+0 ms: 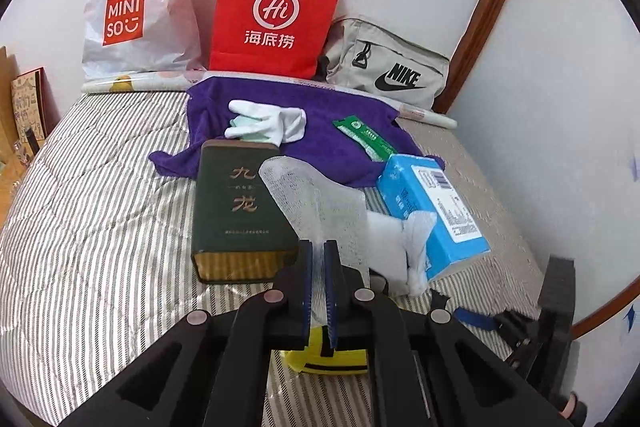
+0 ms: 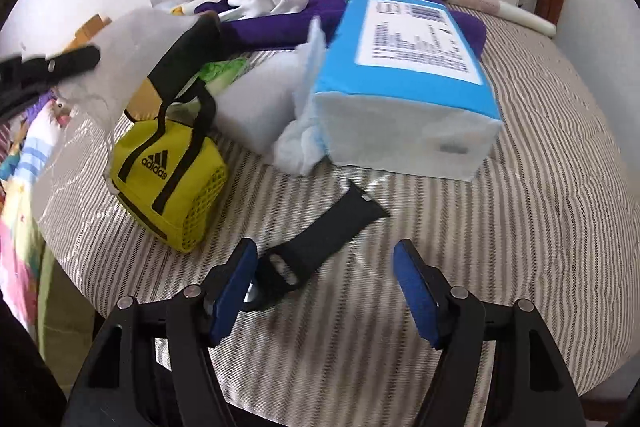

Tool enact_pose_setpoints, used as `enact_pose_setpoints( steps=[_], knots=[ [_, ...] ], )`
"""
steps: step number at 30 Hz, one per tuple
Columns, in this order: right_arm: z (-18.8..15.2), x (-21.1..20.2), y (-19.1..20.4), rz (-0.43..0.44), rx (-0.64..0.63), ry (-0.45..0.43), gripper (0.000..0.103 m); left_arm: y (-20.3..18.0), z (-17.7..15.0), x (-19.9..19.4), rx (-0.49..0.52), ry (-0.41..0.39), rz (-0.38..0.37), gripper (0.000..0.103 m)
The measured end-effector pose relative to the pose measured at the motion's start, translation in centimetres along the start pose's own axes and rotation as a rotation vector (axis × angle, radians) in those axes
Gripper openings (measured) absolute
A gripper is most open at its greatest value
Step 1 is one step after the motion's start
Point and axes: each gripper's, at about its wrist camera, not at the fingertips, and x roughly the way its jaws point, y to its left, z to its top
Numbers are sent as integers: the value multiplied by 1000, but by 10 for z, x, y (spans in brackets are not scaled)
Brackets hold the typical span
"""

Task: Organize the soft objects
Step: 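Grasp the white mesh bag with the left gripper while the right gripper moves to the black watch strap, then close the right gripper on the watch strap while the left gripper carries the mesh bag to the towel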

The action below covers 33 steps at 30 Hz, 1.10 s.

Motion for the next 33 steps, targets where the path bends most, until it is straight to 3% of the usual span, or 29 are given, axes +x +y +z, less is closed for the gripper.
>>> enact_pose_setpoints(
  steps=[3, 6, 8, 11, 18, 23, 27, 30, 33],
  knots=[
    [-5, 2, 14, -53, -58, -17, 75, -1, 8, -1, 5, -10, 3, 6],
    [-8, 0, 9, -37, -62, -33, 73, -2, 18, -4, 15, -25, 9, 6],
    [-8, -3, 4, -37, -69, -27, 63, -1, 27, -6, 25, -36, 17, 6],
    [-7, -6, -6, -44, -66, -7, 56, 0, 39, -6, 34, -48, 35, 6],
    [-6, -10, -36, -68, -16, 39, 56, 7, 64, 2, 32, -57, 56, 6],
    [4, -6, -50, -24, 80, 6, 56, 14, 76, 15, 17, -43, 52, 6],
    [8, 1, -40, -85, 42, -19, 56, 17, 85, 25, 14, -29, 50, 6],
    [8, 3, -33, -113, 29, -53, 48, 19, 92, 32, 13, -25, 53, 6],
    [9, 2, -28, -91, -7, -68, 23, 23, 100, 38, 5, -27, 60, 6]
  ],
)
